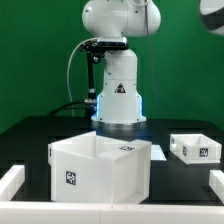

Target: Assemble drawer

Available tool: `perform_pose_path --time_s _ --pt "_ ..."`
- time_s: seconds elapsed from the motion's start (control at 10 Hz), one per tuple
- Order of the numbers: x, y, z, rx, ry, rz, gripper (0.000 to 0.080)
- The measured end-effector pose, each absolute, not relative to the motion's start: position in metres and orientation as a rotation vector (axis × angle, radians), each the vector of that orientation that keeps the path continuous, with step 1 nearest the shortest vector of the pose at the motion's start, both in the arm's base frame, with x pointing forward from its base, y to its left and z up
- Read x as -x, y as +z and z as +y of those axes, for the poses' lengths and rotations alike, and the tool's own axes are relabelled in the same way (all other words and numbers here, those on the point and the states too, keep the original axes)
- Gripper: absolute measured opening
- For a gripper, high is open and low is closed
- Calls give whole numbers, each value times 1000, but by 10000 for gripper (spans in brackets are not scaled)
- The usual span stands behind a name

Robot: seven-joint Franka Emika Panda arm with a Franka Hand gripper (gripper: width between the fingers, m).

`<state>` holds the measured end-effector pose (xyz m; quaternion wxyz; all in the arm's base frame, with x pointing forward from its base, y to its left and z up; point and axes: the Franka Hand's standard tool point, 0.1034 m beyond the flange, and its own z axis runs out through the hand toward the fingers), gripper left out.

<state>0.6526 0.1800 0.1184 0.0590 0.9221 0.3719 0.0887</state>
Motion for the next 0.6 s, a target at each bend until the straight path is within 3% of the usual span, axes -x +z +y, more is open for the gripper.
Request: perform_pose_path --time_s 0.3,0.6 --pt "-729 104 155 -2712 153 1213 650" --pt "-730 106 161 -2727 211 1180 650"
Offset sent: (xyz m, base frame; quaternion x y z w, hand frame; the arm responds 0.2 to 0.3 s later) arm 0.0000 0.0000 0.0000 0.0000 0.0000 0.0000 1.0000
